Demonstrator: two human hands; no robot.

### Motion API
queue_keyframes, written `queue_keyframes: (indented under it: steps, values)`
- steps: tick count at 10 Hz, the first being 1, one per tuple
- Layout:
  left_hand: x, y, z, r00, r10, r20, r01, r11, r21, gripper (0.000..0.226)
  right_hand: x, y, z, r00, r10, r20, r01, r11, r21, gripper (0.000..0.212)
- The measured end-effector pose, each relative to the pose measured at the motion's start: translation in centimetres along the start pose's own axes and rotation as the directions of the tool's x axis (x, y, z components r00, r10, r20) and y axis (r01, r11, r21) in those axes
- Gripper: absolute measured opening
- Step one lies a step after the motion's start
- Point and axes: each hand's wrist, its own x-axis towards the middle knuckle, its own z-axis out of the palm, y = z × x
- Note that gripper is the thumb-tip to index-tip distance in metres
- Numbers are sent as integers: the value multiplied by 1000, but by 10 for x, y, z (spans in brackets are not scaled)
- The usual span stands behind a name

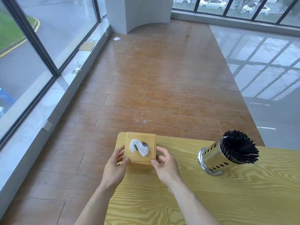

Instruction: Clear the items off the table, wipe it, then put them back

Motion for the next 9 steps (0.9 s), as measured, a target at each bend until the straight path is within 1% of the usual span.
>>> queue_keyframes:
  steps: [1,3,5,6,8,9]
  values:
    - [0,-2,2,1000,2,-9,-2,1000,-3,49,2,2,2,1000,0,0,0,1000,28,50]
    - [-3,-3,5,999,-15,-32,13,998,-55,35,2,3,2,1000,0,12,0,1000,28,51]
    - [-2,-6,5,999,-25,-23,24,998,-63,34,2,6,3,1000,16,13,-17,999,44,51]
    - [-2,-8,6,1000,-14,-27,13,998,-55,35,-1,5,3,1000,8,19,-8,999,36,52]
    - [-3,-8,5,998,-8,-62,8,1000,8,38,-5,4,2,1000,-14,-15,14,1000,3,53]
    - [-5,-6,1,990,37,-137,-29,998,61,42,-9,1,-4,998,-35,-42,32,997,-73,52]
